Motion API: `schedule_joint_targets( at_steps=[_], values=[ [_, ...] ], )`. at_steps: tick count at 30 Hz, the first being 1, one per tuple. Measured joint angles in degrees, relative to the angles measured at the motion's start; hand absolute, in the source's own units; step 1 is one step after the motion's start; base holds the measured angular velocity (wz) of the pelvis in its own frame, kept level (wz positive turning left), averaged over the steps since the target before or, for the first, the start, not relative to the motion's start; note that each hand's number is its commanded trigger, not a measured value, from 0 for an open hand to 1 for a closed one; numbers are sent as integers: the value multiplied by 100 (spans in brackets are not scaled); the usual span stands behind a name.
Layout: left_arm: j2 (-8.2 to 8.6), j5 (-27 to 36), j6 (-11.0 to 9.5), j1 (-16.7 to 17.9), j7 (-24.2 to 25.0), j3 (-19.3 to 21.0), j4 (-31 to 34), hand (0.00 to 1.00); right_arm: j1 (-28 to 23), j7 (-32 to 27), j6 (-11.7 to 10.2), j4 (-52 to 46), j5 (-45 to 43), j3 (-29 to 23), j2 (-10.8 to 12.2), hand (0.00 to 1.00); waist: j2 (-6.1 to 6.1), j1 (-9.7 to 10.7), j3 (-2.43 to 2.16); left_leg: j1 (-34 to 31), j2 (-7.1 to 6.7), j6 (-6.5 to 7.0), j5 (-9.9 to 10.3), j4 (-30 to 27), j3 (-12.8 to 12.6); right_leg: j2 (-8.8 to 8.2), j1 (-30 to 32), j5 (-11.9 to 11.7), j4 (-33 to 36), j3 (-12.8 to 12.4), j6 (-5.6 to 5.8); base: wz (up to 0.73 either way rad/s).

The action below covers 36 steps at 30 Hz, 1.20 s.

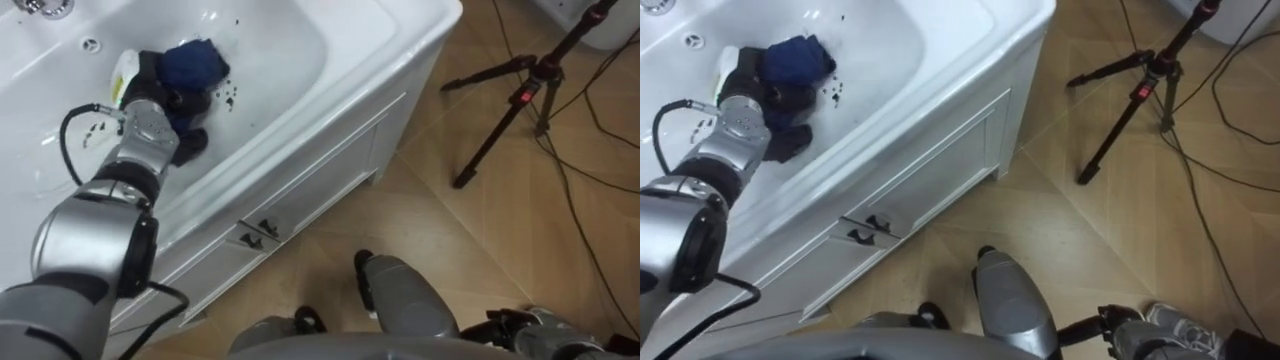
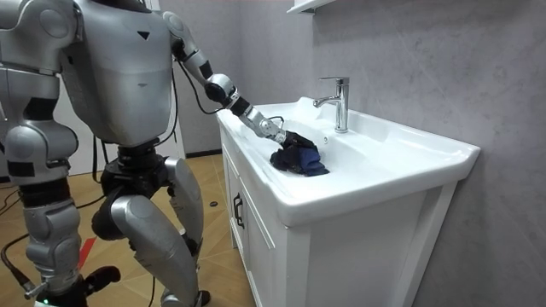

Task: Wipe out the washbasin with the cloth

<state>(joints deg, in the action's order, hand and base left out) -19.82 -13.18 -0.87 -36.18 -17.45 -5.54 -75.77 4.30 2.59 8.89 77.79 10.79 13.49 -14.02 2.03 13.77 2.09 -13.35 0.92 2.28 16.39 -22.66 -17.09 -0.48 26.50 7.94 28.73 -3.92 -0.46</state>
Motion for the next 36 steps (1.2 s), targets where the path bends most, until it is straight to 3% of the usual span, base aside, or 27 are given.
schedule_joint_targets(
  at_steps=[5, 16, 20, 25, 36],
  values=[
    [-35, -33, -30, 131, 20, 231, -99, 100, 17, -51, -9, -1, -3, -137, -3, 0, -22, -207, -76, 24, 57, -53, -16, -8, 24, 40, -57, -2, -30, 49, -60, 2],
    [-37, -142, -40, 251, 15, 686, -175, 100, 128, -243, -83, 35, 30, -141, 14, 0, -16, -640, -91, 211, 233, -198, 11, 9, -1, 236, -248, -26, -129, 24, -194, -5],
    [-185, -150, -36, 425, 9, 746, -202, 100, 134, -264, -202, 26, 40, -201, 13, 0, 35, -644, -99, 214, 241, -229, -8, 15, 19, 240, -254, -14, -121, 46, -222, 1],
    [-293, -150, -35, 592, -2, 757, -249, 100, 126, -313, -196, 36, 144, -240, 14, 0, 84, -655, -103, 215, 231, -241, -17, 1, 80, 175, -277, 14, -95, 110, -241, 7],
    [-313, -270, 82, 655, -107, 598, -228, 100, 149, -312, -196, 240, 225, -351, 12, 0, 166, -638, -94, 213, 237, -257, -27, 25, 70, 184, -269, 16, -101, 115, -251, 0]
  ],
)
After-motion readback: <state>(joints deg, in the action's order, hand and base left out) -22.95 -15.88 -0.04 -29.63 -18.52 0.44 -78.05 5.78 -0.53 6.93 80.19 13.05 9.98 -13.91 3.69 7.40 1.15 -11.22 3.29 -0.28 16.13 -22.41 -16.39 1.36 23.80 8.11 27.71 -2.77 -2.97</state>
